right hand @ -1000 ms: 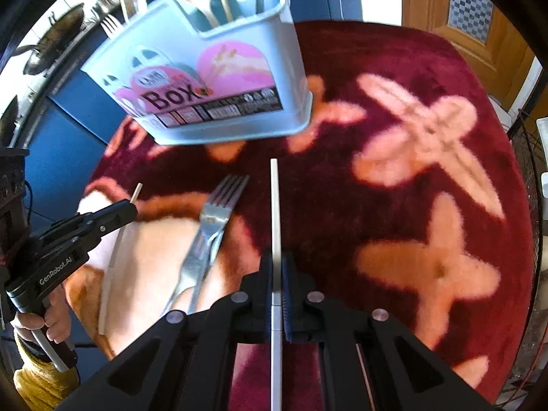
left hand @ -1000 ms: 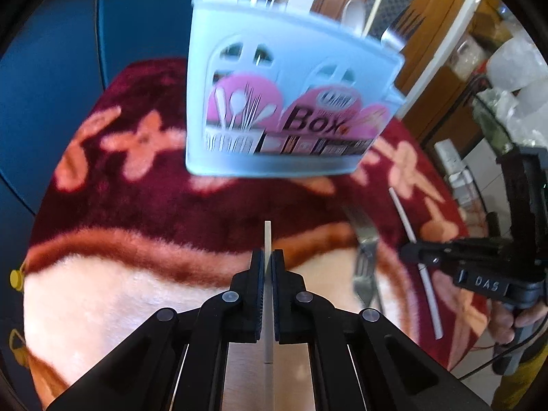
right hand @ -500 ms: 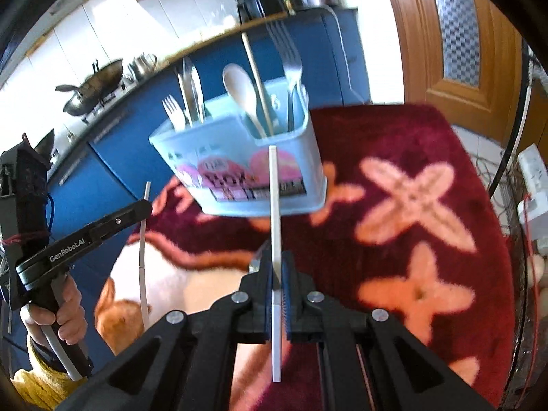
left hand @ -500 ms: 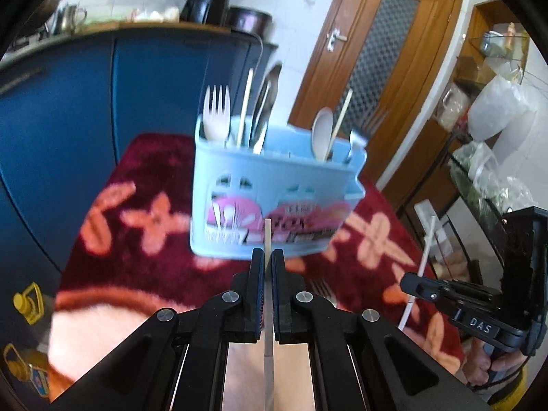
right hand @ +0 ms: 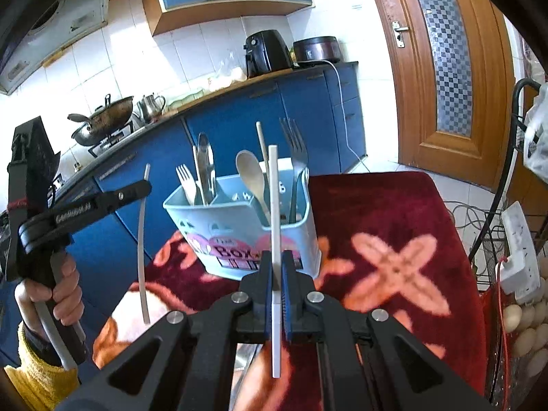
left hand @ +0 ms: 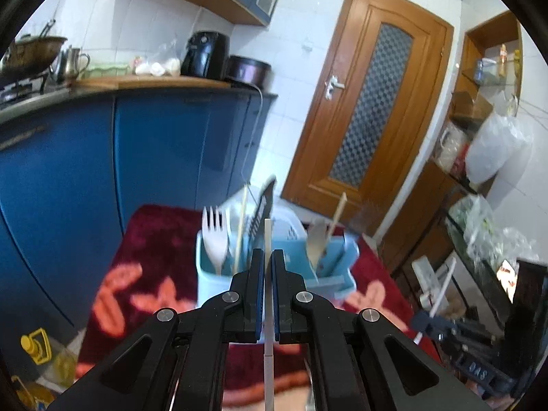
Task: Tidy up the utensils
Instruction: 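Lower the white knife into the caddy with the left tool while the right tool lowers the silver knife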
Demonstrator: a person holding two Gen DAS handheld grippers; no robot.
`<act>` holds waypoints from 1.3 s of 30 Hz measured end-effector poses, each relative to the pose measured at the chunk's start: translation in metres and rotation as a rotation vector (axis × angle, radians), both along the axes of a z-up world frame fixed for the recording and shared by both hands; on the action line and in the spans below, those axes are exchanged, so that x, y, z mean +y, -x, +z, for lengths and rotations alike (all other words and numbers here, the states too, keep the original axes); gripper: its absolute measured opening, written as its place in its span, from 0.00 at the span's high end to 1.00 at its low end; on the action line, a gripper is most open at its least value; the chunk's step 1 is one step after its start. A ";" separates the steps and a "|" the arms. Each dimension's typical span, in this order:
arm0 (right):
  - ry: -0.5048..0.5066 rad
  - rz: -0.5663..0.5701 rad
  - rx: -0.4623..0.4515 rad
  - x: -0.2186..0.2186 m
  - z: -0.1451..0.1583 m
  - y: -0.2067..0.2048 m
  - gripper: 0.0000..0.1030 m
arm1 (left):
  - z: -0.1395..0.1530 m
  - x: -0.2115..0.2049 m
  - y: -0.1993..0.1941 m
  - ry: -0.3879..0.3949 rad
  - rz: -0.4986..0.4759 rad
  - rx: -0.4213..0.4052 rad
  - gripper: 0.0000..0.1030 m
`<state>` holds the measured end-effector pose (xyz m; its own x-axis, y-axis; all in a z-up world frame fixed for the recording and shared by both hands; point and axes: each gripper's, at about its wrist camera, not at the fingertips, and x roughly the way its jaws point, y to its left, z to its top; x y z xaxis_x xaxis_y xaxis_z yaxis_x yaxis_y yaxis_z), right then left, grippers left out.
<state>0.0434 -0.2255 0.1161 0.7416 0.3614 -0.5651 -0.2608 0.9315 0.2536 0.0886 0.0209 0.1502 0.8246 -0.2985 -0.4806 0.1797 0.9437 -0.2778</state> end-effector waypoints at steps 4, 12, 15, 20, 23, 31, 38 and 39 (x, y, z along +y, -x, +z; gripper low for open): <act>0.006 -0.001 -0.016 0.002 0.003 -0.005 0.94 | 0.018 0.006 -0.013 0.004 0.035 -0.050 0.97; -0.001 -0.002 -0.027 0.002 0.003 -0.014 0.94 | 0.067 0.012 -0.028 -0.040 0.118 -0.233 0.97; -0.001 -0.005 -0.029 0.001 0.003 -0.019 0.94 | 0.077 0.014 -0.036 -0.051 0.151 -0.293 0.97; 0.006 -0.016 -0.049 0.001 0.007 -0.023 0.94 | 0.071 0.009 -0.051 -0.070 0.180 -0.327 0.97; 0.012 -0.024 -0.070 0.001 0.011 -0.025 0.94 | 0.057 0.006 -0.061 -0.071 0.179 -0.314 0.97; 0.045 -0.058 -0.141 0.005 0.030 -0.038 0.94 | 0.024 0.003 -0.072 -0.084 0.181 -0.297 0.97; 0.066 -0.096 -0.234 0.018 0.042 -0.062 0.94 | 0.010 0.006 -0.073 -0.083 0.192 -0.307 0.97; 0.069 -0.103 -0.244 0.020 0.043 -0.064 0.94 | 0.007 0.006 -0.073 -0.085 0.191 -0.307 0.97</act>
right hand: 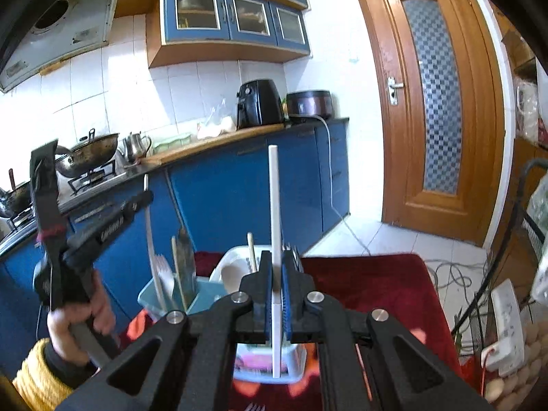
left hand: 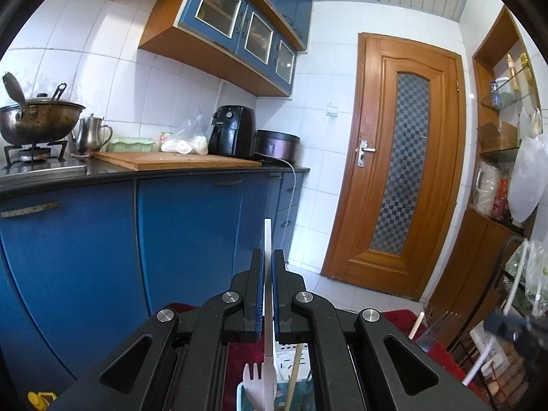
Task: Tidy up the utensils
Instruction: 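Lower the white knife into the caddy with the left tool while the right tool lowers the silver knife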
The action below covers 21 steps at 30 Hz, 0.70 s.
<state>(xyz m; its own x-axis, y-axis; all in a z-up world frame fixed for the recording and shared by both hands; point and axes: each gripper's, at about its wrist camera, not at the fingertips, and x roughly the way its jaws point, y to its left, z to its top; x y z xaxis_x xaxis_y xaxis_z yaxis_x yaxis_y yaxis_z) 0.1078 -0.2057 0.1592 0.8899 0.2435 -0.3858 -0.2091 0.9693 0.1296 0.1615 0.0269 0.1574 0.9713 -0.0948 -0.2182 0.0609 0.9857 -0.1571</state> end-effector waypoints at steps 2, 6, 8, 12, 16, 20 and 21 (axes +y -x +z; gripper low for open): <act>0.003 -0.014 -0.017 0.005 -0.002 -0.008 0.94 | -0.005 0.000 0.001 0.000 0.001 -0.001 0.97; -0.008 -0.011 -0.019 0.012 -0.010 -0.022 0.94 | -0.013 0.001 -0.001 0.014 -0.008 0.003 0.97; 0.008 -0.009 -0.011 0.016 -0.017 -0.028 0.94 | -0.016 0.002 -0.001 0.017 -0.011 0.006 0.96; 0.023 -0.003 0.007 0.020 -0.031 -0.034 0.94 | -0.022 0.004 0.000 0.022 -0.010 -0.003 0.96; 0.017 0.006 0.030 0.022 -0.043 -0.037 0.94 | -0.029 0.003 0.001 0.020 -0.020 -0.002 0.96; 0.026 0.014 0.048 0.024 -0.052 -0.039 0.94 | -0.035 -0.002 0.003 -0.016 -0.019 -0.003 0.96; 0.025 0.016 0.055 0.025 -0.054 -0.039 0.94 | -0.036 -0.004 0.003 -0.022 -0.020 -0.002 0.96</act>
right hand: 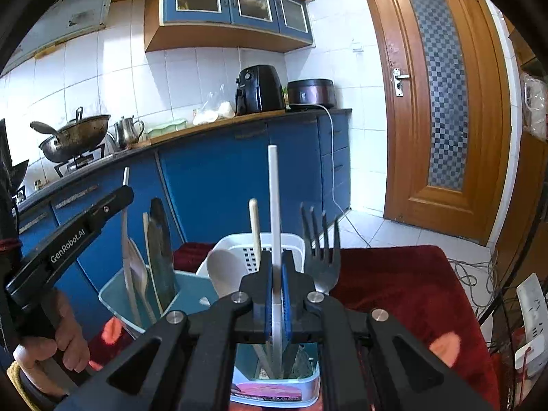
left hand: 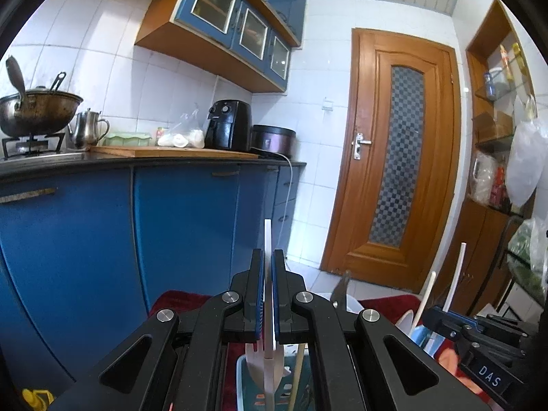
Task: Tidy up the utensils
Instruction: 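Lower the white knife into the caddy with the left tool while the right tool lowers the silver knife, then open both tools to release the knives and withdraw from the caddy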
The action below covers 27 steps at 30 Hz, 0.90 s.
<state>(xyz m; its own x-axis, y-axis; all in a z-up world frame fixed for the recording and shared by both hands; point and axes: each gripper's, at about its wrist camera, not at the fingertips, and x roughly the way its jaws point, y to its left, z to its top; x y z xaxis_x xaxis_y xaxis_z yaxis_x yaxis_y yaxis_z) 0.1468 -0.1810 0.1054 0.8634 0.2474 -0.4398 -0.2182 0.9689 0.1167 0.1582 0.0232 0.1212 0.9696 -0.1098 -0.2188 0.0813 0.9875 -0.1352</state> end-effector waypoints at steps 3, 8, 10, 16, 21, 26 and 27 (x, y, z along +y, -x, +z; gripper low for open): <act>-0.001 0.003 0.015 0.000 -0.006 0.000 0.94 | -0.003 -0.002 -0.001 -0.006 -0.008 0.014 0.96; -0.014 0.000 0.039 -0.003 -0.012 -0.002 0.94 | -0.008 -0.006 0.001 -0.016 -0.010 0.031 0.96; -0.018 0.001 0.048 -0.004 -0.013 -0.002 0.94 | -0.009 -0.006 0.001 -0.014 -0.011 0.038 0.96; -0.031 0.007 0.066 -0.005 -0.016 -0.001 0.93 | -0.012 -0.006 0.003 -0.009 -0.019 0.067 0.96; -0.081 0.009 0.078 -0.010 -0.013 0.001 0.78 | -0.011 -0.008 0.005 -0.011 -0.039 0.097 0.88; -0.087 0.014 0.061 -0.010 -0.004 0.007 0.77 | -0.007 -0.011 0.008 -0.001 -0.060 0.122 0.79; -0.087 0.016 0.055 -0.010 -0.002 0.009 0.77 | -0.006 -0.011 0.008 0.004 -0.063 0.124 0.77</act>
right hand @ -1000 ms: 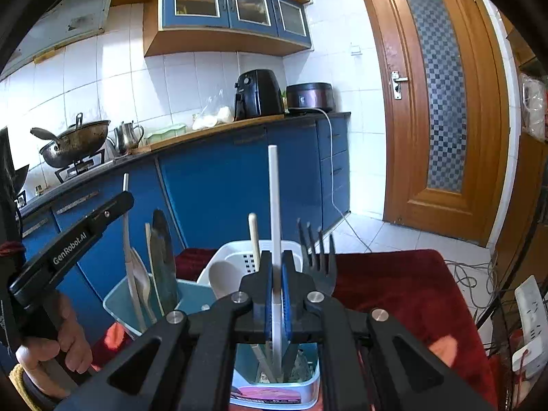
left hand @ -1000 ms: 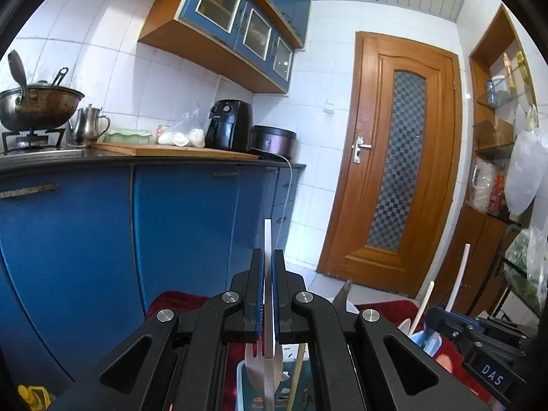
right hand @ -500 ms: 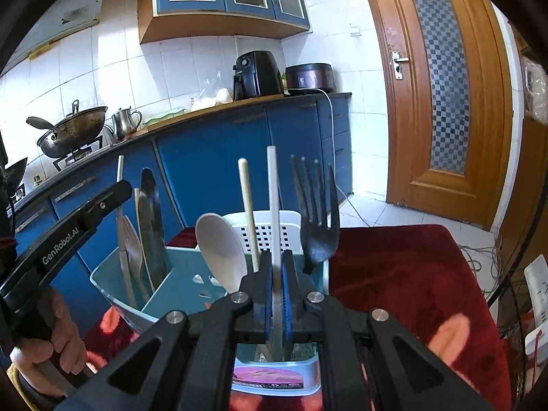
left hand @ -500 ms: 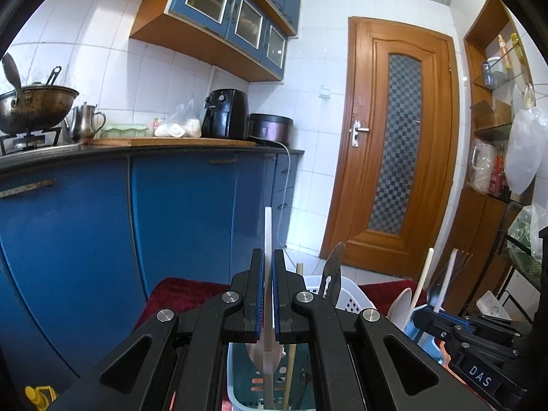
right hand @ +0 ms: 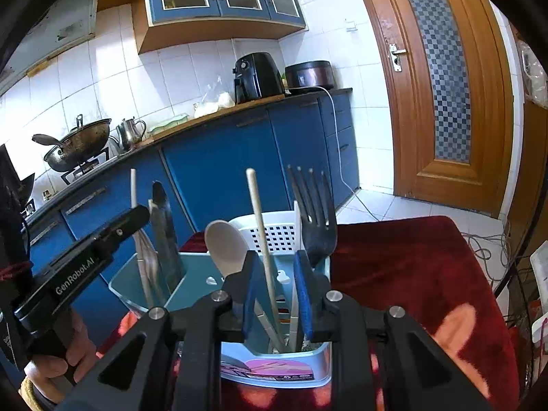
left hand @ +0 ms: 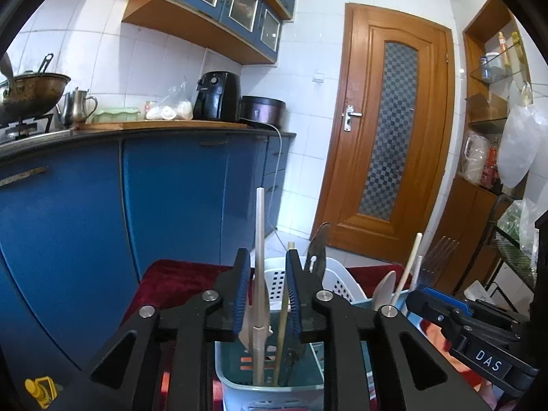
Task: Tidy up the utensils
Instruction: 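Open both tools to release the knives and withdraw from the caddy, then move both tools to the silver forks and grasp one with the left tool while the right tool grasps another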
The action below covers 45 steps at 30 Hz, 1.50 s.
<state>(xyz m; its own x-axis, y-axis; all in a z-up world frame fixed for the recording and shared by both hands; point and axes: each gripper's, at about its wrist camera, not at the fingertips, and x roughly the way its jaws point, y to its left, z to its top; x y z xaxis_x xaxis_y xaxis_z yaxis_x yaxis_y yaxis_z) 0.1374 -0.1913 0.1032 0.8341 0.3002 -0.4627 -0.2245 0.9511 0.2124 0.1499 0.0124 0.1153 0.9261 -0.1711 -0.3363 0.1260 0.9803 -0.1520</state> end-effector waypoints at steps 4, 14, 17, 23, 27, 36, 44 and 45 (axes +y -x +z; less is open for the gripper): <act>-0.008 0.001 -0.018 0.000 0.008 0.008 0.75 | 0.004 -0.001 0.005 0.011 -0.010 0.014 0.72; -0.034 -0.008 -0.057 -0.006 0.030 0.033 0.74 | 0.021 -0.001 0.029 0.005 -0.013 0.018 0.72; -0.046 -0.002 -0.052 -0.007 0.033 0.042 0.74 | 0.027 -0.002 0.039 0.002 -0.017 0.018 0.72; -0.048 0.001 -0.024 -0.010 0.035 0.061 0.74 | 0.033 -0.002 0.060 0.000 -0.042 0.038 0.72; -0.043 0.009 0.004 -0.012 0.034 0.072 0.73 | 0.032 -0.004 0.073 -0.013 -0.059 0.073 0.71; -0.038 0.010 0.070 -0.015 0.024 0.099 0.73 | 0.021 -0.003 0.099 -0.028 -0.067 0.147 0.71; -0.051 0.004 0.132 -0.018 0.006 0.120 0.72 | -0.002 0.000 0.118 -0.024 -0.074 0.224 0.71; -0.052 0.003 0.142 -0.019 0.003 0.122 0.72 | -0.005 0.000 0.119 -0.024 -0.076 0.233 0.71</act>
<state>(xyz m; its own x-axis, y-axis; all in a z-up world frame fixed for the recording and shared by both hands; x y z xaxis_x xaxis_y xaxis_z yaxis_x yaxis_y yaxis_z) 0.0150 -0.2100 0.1058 0.7604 0.3296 -0.5596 -0.1917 0.9372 0.2915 0.0305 0.0127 0.1106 0.8080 -0.2266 -0.5439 0.1634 0.9731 -0.1626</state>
